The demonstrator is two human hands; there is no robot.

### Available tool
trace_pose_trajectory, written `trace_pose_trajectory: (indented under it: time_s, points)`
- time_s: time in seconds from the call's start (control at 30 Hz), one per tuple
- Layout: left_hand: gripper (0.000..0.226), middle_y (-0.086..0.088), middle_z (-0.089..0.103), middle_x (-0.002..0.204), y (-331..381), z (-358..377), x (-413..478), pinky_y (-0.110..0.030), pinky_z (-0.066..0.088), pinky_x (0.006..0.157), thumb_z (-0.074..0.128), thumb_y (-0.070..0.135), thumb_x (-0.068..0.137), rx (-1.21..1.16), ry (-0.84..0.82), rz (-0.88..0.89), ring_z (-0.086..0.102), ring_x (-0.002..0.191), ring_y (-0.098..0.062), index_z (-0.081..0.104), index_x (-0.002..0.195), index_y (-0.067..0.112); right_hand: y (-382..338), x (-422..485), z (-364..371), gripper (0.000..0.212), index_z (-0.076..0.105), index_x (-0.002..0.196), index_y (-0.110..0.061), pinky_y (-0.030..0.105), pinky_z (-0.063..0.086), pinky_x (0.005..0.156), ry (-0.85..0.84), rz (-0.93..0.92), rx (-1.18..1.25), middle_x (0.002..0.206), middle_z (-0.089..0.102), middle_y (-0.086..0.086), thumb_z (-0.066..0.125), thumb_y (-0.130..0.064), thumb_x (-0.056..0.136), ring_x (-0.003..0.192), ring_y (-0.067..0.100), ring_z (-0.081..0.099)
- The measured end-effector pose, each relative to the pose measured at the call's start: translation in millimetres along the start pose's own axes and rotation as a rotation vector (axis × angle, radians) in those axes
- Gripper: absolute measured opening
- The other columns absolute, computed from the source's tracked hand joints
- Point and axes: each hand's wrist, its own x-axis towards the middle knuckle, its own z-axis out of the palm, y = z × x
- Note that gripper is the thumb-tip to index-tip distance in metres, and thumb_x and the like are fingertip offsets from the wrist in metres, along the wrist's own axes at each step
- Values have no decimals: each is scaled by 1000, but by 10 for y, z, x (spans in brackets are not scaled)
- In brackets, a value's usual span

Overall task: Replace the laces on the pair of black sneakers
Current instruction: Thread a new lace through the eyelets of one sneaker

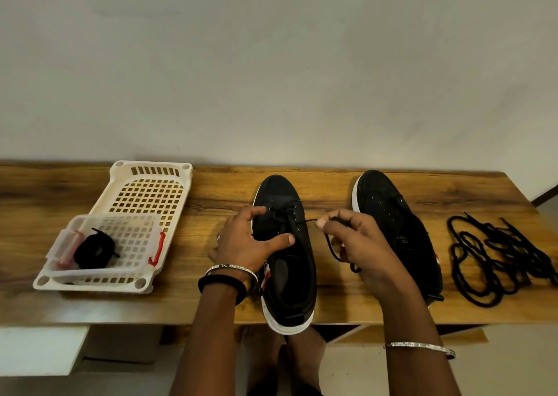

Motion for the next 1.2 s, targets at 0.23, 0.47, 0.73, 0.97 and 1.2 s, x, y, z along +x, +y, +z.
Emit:
trace_pose_trajectory:
  time_s: [0.23, 0.47, 0.73, 0.97, 1.2]
  points:
    - [81, 13, 53, 130, -21, 4, 0, -59, 39, 104, 72, 81, 28, -22, -11, 4, 48, 126, -23, 51, 103, 58, -88, -20, 22, 39, 69, 68, -20, 40, 46, 89, 9, 35, 481, 109, 75, 13, 44, -9, 97, 104, 23, 68]
    - [71, 9, 64, 99, -25, -63, -19, -44, 54, 89, 77, 79, 45, -98, -81, 46, 63, 97, -13, 67, 101, 37, -97, 40, 134, 21, 59, 86, -8, 32, 57, 76, 10, 67, 410, 77, 71, 11, 43, -8, 99, 74, 24, 68]
    - [59, 20, 72, 86, -130, -33, 85, -58, 44, 98, 45, 94, 60, -25, -69, 80, 68, 91, -11, 66, 89, 47, -25, 51, 266, 8, 66, 103, -7, 29, 61, 75, 34, 72, 167, 82, 68, 7, 62, -7, 97, 77, 16, 68]
    - [15, 17, 66, 69, -95, -20, 54, -57, 49, 91, 72, 42, 84, 136, 33, 93, 65, 78, -10, 64, 74, 35, 62, 52, 226, 3, 77, 88, -13, 25, 49, 66, 17, -42, -131, 68, 61, 5, 75, -16, 89, 66, 13, 55]
    - [14, 12, 70, 91, -63, -60, 30, -49, 49, 93, 49, 28, 102, -30, -20, 76, 64, 90, -15, 58, 92, 29, 87, 89, 268, 11, 72, 90, -20, 22, 50, 66, 26, -45, -292, 92, 72, -4, 66, -27, 96, 85, 12, 68]
